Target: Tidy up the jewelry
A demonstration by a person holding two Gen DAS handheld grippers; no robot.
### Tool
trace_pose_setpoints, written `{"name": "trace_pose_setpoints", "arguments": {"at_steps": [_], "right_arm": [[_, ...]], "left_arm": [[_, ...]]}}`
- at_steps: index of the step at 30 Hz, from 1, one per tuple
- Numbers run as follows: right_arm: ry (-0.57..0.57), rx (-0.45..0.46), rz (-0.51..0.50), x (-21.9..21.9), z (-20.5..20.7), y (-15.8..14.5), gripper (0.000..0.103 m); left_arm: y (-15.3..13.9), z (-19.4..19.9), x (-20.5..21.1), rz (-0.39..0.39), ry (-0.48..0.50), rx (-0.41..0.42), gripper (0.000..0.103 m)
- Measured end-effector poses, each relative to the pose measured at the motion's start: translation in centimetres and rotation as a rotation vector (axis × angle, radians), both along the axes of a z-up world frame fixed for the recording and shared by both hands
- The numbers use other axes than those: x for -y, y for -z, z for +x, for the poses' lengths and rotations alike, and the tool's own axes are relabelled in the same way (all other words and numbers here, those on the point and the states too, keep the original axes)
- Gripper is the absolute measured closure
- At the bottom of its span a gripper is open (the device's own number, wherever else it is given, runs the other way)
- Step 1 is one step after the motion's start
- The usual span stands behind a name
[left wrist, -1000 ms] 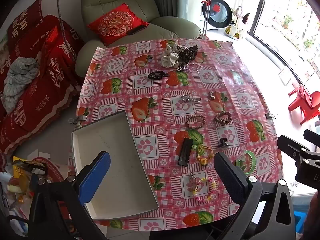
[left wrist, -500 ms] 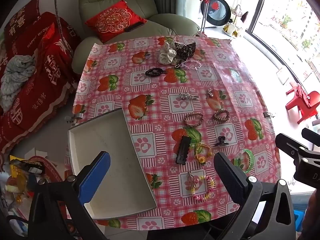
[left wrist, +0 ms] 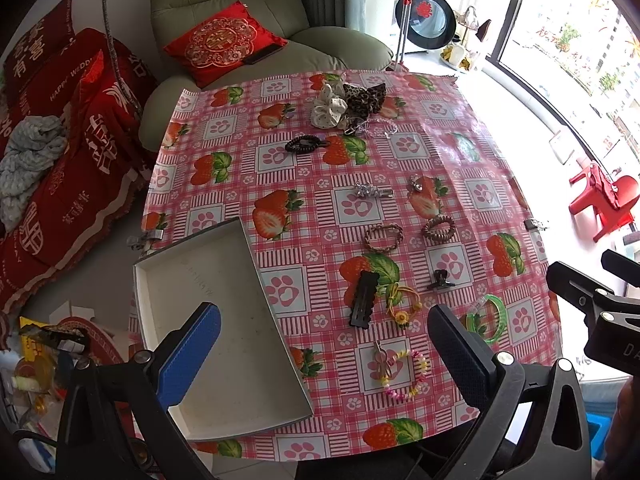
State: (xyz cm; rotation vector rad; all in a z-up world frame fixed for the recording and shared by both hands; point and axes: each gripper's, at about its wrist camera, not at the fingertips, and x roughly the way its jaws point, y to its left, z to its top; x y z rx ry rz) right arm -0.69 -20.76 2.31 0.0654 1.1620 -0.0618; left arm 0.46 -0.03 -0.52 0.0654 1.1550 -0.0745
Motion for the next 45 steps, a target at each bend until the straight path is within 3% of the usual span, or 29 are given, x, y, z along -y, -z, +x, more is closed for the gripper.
{"name": "trace_pose_setpoints", "arguments": {"at_steps": [45], "right_arm": [[-0.014, 0.0, -0.002, -1.1, -0.3, 0.0, 0.0]], "left_arm": [[0.6, -0.4, -0.9, 0.001, -0.014, -0.017, 0.0]]}}
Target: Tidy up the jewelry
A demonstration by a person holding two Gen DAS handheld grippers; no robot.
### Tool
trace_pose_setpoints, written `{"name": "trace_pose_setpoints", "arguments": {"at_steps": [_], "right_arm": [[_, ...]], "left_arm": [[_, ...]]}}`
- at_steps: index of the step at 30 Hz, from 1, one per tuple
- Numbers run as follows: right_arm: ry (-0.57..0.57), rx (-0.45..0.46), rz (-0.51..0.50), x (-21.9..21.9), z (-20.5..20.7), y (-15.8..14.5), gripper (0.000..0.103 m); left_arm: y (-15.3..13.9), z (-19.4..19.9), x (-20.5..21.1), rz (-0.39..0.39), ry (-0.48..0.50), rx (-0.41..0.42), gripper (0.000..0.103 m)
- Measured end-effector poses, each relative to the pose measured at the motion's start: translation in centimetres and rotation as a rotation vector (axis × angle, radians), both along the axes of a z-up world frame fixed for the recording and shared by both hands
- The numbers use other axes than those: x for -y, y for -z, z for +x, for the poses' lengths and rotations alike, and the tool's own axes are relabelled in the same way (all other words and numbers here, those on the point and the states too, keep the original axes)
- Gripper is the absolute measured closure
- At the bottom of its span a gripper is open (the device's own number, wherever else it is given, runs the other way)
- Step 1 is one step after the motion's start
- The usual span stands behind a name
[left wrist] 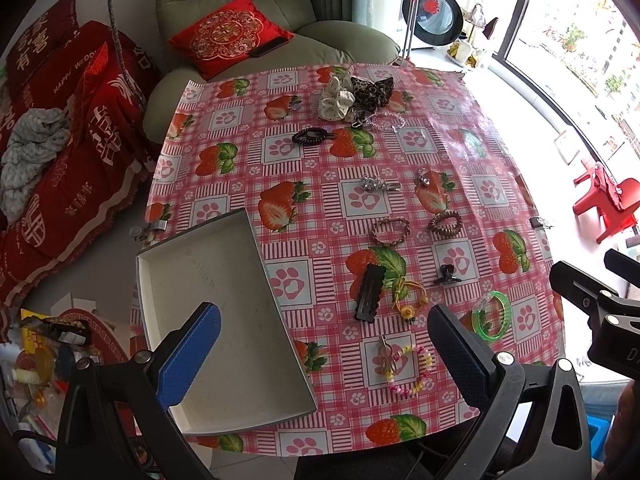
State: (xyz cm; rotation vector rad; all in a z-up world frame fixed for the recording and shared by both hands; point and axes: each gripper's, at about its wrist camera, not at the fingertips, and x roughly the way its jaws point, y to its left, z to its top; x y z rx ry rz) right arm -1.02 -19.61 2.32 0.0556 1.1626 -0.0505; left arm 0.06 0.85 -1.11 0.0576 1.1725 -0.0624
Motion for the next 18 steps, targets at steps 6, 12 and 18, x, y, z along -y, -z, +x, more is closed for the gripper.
{"name": "trace_pose_setpoints", "arguments": {"at_steps": [6, 12, 18], "right_arm": [[-0.005, -0.004, 0.0, -0.02, 0.0, 0.14, 0.0], [-0.005, -0.007, 0.0, -0.04, 0.11, 0.24, 0.0], [-0.005, -0.007, 0.001, -0.06, 0.11, 0.24, 0.0]], "left_arm": [[0.14, 0.03, 0.13, 0.0, -0.007, -0.01, 0.0], [0.12, 0.08, 0.15, 0.001, -0.008, -0.011, 0.0], [0.13, 0.07, 0.16, 0.0, -0.007, -0.01, 0.0]]}}
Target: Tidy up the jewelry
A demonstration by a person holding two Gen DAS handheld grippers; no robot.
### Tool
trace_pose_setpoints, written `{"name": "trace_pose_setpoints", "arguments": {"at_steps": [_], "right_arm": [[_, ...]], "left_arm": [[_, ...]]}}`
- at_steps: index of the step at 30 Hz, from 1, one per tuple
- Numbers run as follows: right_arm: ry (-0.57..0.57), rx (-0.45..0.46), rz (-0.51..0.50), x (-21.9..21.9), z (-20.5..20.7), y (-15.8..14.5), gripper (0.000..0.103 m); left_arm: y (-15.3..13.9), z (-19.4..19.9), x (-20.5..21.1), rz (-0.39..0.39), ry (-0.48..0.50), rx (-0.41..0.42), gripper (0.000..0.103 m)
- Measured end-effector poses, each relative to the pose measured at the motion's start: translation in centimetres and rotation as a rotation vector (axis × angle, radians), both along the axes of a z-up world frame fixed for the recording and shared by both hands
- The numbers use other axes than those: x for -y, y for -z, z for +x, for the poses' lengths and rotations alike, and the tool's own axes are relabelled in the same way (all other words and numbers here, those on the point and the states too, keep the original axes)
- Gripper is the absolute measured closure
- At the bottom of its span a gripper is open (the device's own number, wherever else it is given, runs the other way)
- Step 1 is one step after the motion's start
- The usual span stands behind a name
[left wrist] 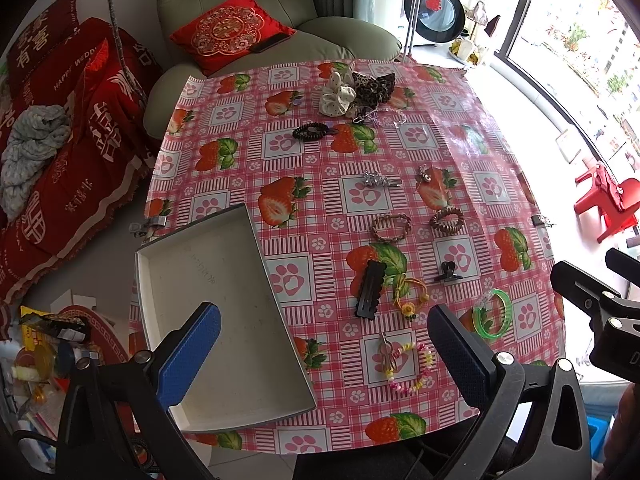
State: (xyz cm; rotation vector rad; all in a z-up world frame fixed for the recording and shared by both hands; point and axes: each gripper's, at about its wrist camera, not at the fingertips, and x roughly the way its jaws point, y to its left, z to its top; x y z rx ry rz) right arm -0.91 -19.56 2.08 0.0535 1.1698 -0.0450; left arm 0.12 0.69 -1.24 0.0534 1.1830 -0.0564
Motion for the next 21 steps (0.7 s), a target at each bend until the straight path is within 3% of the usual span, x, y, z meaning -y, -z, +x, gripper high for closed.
{"name": "trace_pose_setpoints", "arguments": {"at_steps": [21], "right_arm": [[-0.001, -0.001, -0.002, -0.23, 0.09, 0.1, 0.0]], "left_arm": [[-0.01, 0.05, 0.04, 0.0, -0.001, -0.002, 0.0]]}}
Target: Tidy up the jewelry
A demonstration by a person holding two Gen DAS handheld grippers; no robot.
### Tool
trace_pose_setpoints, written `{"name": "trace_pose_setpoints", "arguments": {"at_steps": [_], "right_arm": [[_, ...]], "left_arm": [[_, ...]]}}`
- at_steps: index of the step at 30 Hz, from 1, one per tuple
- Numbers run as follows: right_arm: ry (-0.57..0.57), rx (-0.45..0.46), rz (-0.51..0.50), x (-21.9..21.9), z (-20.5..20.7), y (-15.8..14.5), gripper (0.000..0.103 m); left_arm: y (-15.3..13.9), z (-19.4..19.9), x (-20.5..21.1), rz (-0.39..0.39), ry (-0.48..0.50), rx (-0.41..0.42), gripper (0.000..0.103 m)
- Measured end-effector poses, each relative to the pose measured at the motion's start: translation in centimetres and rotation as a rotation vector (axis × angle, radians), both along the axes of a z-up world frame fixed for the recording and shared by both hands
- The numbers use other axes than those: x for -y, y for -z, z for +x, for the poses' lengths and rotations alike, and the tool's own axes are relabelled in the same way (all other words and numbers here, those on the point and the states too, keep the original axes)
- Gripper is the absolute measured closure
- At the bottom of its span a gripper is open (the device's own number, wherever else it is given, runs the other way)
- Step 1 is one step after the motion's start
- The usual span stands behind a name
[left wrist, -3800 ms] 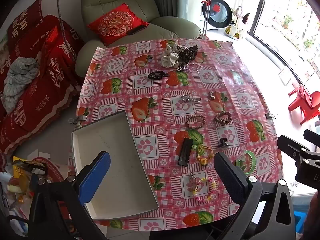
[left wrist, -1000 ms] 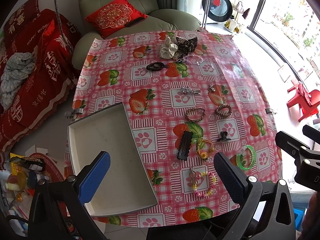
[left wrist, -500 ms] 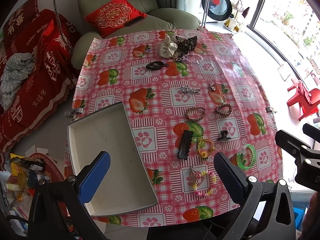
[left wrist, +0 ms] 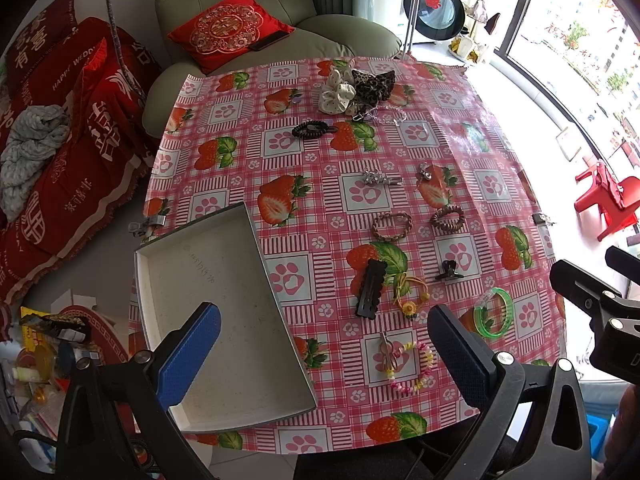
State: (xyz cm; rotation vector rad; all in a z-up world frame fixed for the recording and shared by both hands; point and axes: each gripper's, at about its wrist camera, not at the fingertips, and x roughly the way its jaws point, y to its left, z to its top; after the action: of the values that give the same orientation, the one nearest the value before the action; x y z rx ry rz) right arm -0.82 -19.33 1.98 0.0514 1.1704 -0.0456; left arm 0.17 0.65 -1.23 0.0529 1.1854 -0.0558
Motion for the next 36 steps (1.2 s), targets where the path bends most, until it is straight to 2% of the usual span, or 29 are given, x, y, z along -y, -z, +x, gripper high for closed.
{"name": "trace_pose_setpoints", "arguments": {"at_steps": [25, 32, 36], "right_arm": [[0.001, -0.009, 0.003, 0.0, 0.1, 0.4, 0.0], [0.011, -0.044, 0.014, 0.5, 0.6, 1.9, 0.0], [0.029, -0.083, 0.021, 1.4, 1.0, 3.3, 0.0]], "left_arm": [[0.0, 0.0, 0.0, 0.001, 0.001, -0.009, 0.0], [1.7, -0.1, -0.3, 0.0, -0.002, -0.045, 0.0], [2.9, 1.6, 0.2, -0.014, 0.003, -0.084, 0.0]]}}
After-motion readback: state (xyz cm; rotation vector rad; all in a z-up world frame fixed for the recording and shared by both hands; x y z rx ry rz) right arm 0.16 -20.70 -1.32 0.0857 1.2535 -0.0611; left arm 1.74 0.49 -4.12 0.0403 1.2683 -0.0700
